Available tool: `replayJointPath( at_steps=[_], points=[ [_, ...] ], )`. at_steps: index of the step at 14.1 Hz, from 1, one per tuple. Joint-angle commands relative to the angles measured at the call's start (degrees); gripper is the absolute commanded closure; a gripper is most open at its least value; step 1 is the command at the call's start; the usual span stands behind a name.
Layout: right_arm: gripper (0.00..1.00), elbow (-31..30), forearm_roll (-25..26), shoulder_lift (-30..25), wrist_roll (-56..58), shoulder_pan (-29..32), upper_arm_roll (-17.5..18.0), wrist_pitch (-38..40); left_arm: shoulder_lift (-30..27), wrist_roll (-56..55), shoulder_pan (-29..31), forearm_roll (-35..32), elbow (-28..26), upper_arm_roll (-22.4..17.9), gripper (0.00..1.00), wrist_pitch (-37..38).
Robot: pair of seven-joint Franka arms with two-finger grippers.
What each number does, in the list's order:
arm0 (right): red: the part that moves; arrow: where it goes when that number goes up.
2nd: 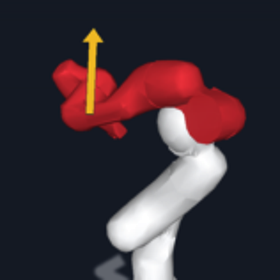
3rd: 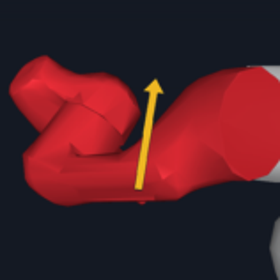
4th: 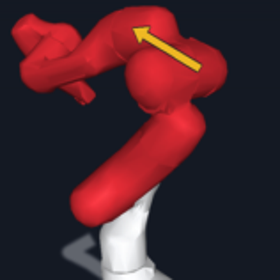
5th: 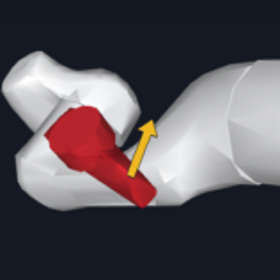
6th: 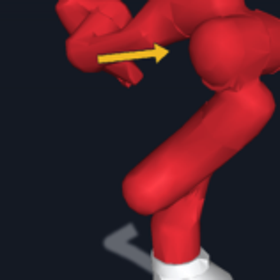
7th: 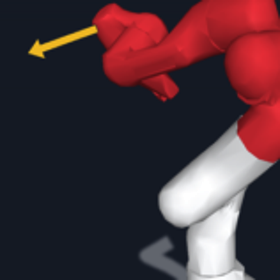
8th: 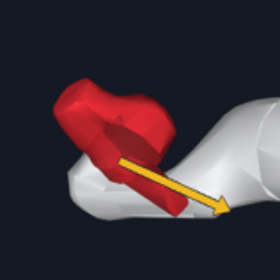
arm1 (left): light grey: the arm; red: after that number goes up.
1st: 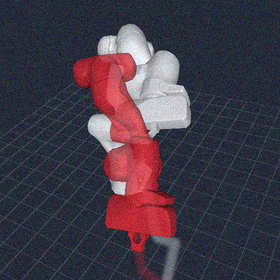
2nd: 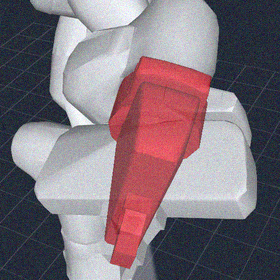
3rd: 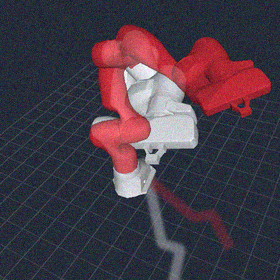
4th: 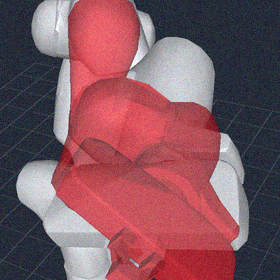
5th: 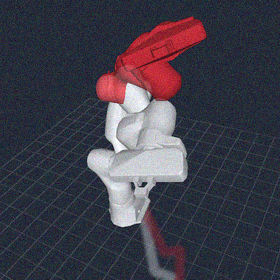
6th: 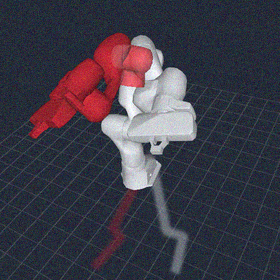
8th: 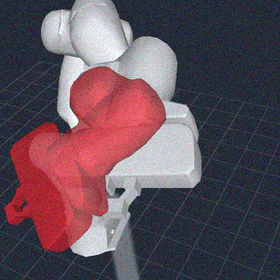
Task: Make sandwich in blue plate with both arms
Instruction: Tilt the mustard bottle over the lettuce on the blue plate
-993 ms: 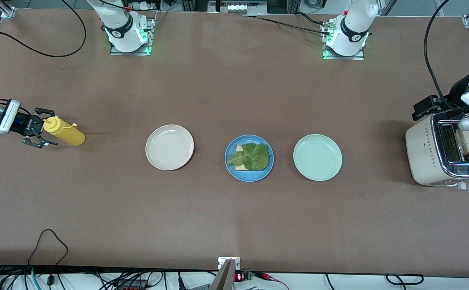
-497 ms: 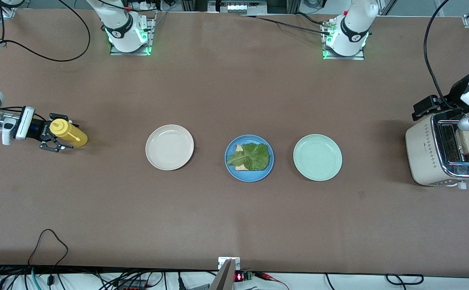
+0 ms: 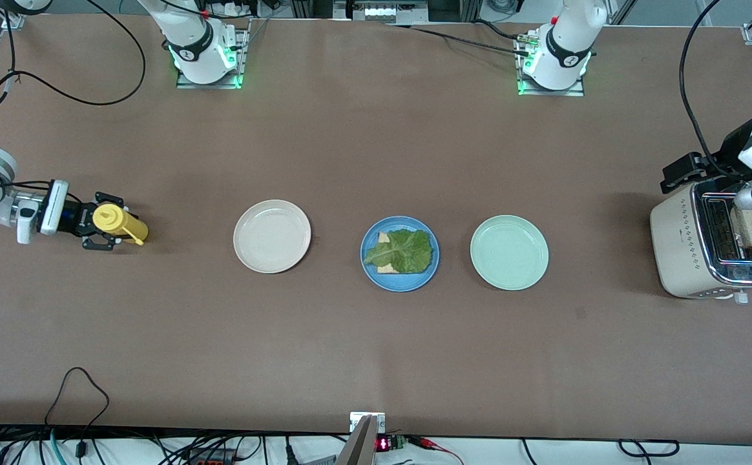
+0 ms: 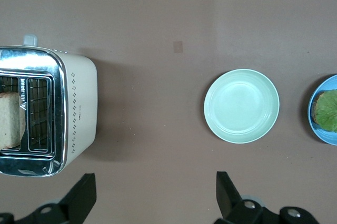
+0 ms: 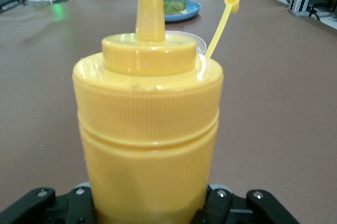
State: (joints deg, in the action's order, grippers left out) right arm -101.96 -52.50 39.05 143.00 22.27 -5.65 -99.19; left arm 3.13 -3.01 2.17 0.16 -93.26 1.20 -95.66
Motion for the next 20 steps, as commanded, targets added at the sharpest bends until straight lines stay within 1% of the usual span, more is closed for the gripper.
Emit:
replayJointPath(
  at_steps=[1,5,7,9,11,13,14,15,16,17,20],
  points=[
    [0.96,-0.78,3.27,-6.60,-7.09,-4.58,0.03,-4.07,-1.02,0.90,-0.14,-0.78,-0.26,0.03,0.00,-0.23],
    [0.97,-1.14,12.05,-14.34,-21.76,-12.66,0.03,-10.57,-1.11,0.90,-0.15,-0.78,-0.26,0.03,0.00,-0.14],
    [0.97,-1.49,17.93,-17.77,-31.16,-17.32,0.03,-13.39,-0.85,0.90,-0.14,-0.78,-0.26,-0.06,0.00,-0.49],
    [0.97,-1.49,23.82,-20.23,-42.14,-21.45,0.55,-14.63,-1.02,0.90,-0.14,-0.78,-0.34,0.03,0.00,-0.58],
    [0.97,-1.40,30.41,-22.08,-54.18,-23.49,4.40,-15.85,-1.11,0.90,-0.14,-0.78,-0.26,0.03,0.00,-0.40],
    [0.97,-1.40,36.30,-23.14,-63.77,-24.02,9.67,-17.09,-1.20,0.99,-0.14,-0.78,-0.26,0.03,0.00,-0.40],
    [0.97,-1.40,40.07,-23.23,-69.12,-24.02,12.92,-17.61,-1.20,0.99,-0.14,-0.87,-0.26,0.03,0.00,-0.49],
    [0.97,-1.40,42.90,-23.32,-73.96,-24.11,15.21,-18.05,-1.37,0.99,-0.14,-0.78,-0.26,0.03,0.00,-0.32],
    [0.97,-1.40,44.58,-23.32,-78.27,-24.46,16.97,-18.32,-1.37,0.99,0.12,-0.78,-0.34,0.03,0.00,-0.14],
    [0.97,-1.40,46.94,-23.23,-82.58,-26.64,17.95,-18.50,-1.37,0.99,0.29,-0.78,-0.34,-0.06,0.00,-0.23],
    [0.97,-1.40,55.99,-22.80,-94.45,-32.88,18.22,-19.02,-1.29,0.99,0.12,-0.78,-0.34,0.03,0.00,-0.49]
  ],
)
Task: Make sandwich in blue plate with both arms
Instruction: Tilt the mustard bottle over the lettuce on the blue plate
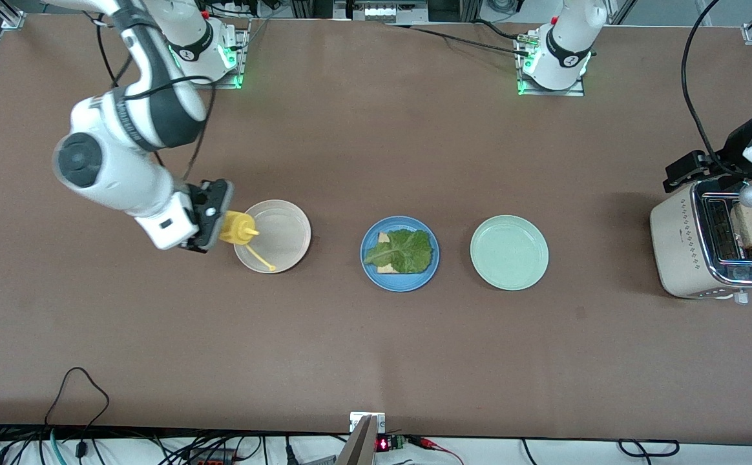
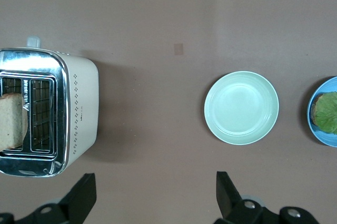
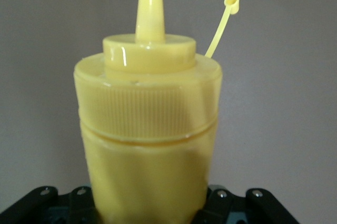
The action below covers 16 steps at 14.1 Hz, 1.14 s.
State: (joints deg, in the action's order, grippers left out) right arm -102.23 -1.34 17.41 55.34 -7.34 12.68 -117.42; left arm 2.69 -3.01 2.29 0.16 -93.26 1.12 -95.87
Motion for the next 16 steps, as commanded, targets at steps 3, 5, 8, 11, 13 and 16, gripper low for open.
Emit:
replayJointPath(
  at_steps=[3,5,8,11,13,16],
  points=[
    [0.97,-0.70,11.68,0.77,-14.71,-9.96,-0.11,-0.96,-0.85,0.99,0.08,-0.78,-0.35,0.02,0.00,-0.28],
    [0.97,-0.52,16.87,2.97,-20.60,-14.00,-0.11,-2.10,-0.85,0.99,0.08,-0.78,-0.35,0.11,0.00,-0.19],
    [0.97,0.09,21.19,7.00,-24.31,-19.02,-0.20,-4.65,-0.85,0.99,-0.01,-0.78,-0.35,0.11,0.00,-0.28],
    [0.97,4.30,24.18,11.66,-25.02,-22.36,-0.64,-5.45,-0.85,0.99,-0.09,-0.78,-0.35,0.11,0.00,-0.36],
    [0.97,6.85,24.89,14.56,-25.11,-24.90,-2.30,-5.53,-0.85,0.99,-0.09,-0.78,-0.35,0.11,0.00,-0.37],
    [0.97,9.49,24.98,17.29,-25.20,-27.46,-4.51,-5.45,-0.76,0.99,-0.01,-0.78,-0.35,0.02,0.00,-0.45]
  ],
)
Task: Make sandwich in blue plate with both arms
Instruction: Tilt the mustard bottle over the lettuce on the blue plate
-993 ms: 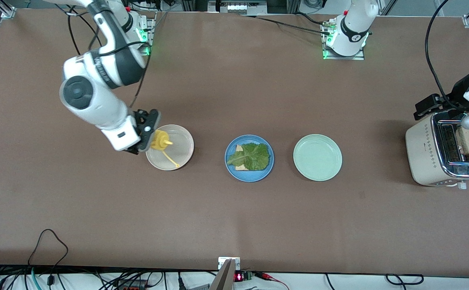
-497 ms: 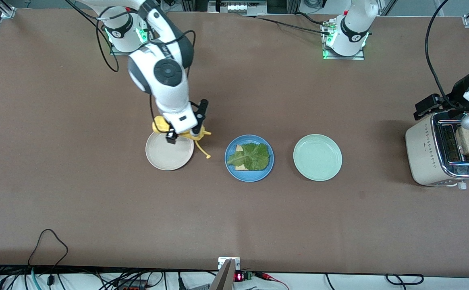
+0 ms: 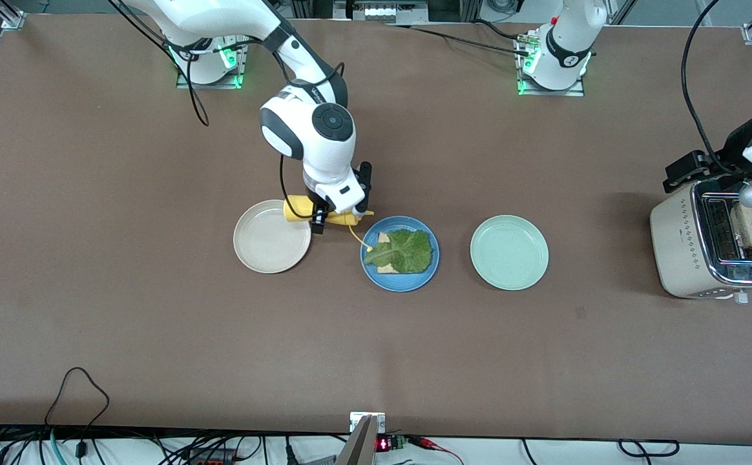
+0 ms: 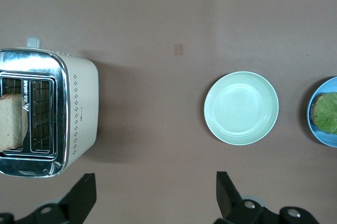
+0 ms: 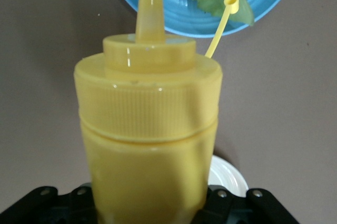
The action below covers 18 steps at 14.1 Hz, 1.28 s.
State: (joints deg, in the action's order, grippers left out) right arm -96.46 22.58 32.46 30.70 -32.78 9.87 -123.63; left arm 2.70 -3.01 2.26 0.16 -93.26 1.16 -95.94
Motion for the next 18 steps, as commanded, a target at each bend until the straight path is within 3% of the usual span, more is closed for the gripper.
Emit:
replayJointPath(
  at_steps=[1,7,12,16,18],
  points=[
    [0.96,4.52,1.06,2.96,-0.99,-2.20,-1.78,0.75,-0.76,0.99,0.02,-0.78,-0.35,-0.01,0.00,-0.39],
    [0.96,6.11,1.06,4.19,-3.19,-2.47,-2.49,0.67,-0.50,0.99,-0.15,-0.78,-0.35,-0.01,0.00,-1.35],
    [0.96,4.44,-0.17,-1.41,2.32,3.23,-2.05,2.07,-0.58,0.99,-0.33,-0.78,-0.35,0.07,0.00,-1.35],
    [0.97,-1.26,-8.50,-10.29,15.75,11.05,-1.87,2.60,-0.59,0.90,-0.42,-0.87,-0.26,0.16,0.00,-1.18],
    [0.97,-3.82,-15.44,-14.25,29.54,17.72,-1.78,2.60,-0.59,0.99,-0.24,-0.87,-0.35,-0.01,0.00,-0.65]
  ],
)
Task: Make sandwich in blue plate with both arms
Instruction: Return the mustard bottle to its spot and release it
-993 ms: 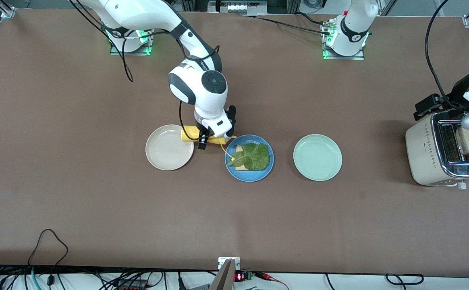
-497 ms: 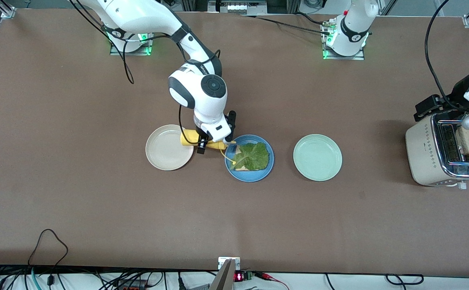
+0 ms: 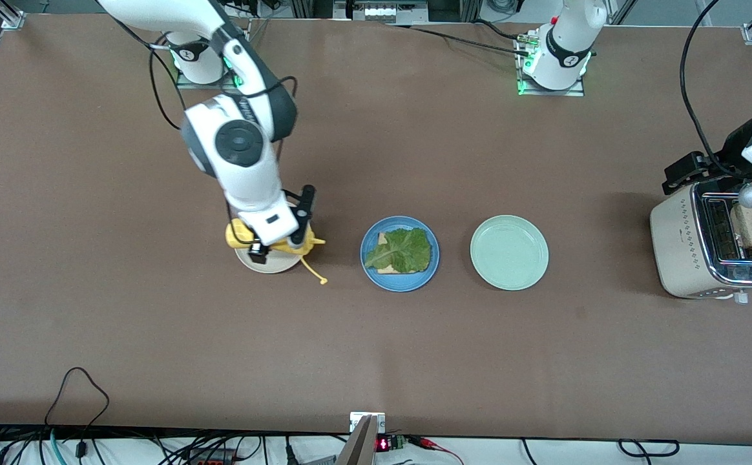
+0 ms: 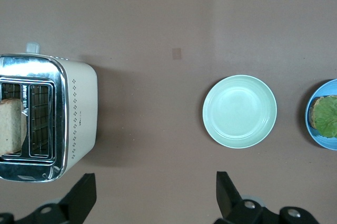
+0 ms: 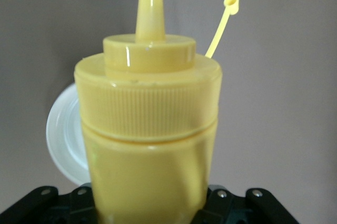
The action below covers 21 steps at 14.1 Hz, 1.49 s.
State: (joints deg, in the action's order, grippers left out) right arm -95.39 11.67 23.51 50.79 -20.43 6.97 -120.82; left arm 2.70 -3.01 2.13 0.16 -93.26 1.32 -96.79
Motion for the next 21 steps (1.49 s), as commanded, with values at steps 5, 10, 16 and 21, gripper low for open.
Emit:
replayJointPath(
  at_steps=[5,10,16,21],
  points=[
    [0.97,-10.51,-21.48,-11.98,35.37,22.07,3.84,0.92,-0.41,0.11,-0.29,-1.13,0.09,0.00,0.00,4.24],
    [0.97,-10.79,-37.84,-11.91,60.79,35.87,3.84,10.32,-0.24,0.28,-0.20,-1.22,-0.17,-0.17,0.00,2.94],
    [0.97,-10.08,-49.53,-4.98,82.95,49.59,2.53,19.47,3.44,0.81,0.41,-1.31,0.27,-0.26,0.00,2.58],
    [0.97,-6.75,-56.93,8.63,95.96,56.27,1.20,26.76,12.32,1.16,7.33,-2.88,7.12,-1.23,0.00,2.58]
  ],
)
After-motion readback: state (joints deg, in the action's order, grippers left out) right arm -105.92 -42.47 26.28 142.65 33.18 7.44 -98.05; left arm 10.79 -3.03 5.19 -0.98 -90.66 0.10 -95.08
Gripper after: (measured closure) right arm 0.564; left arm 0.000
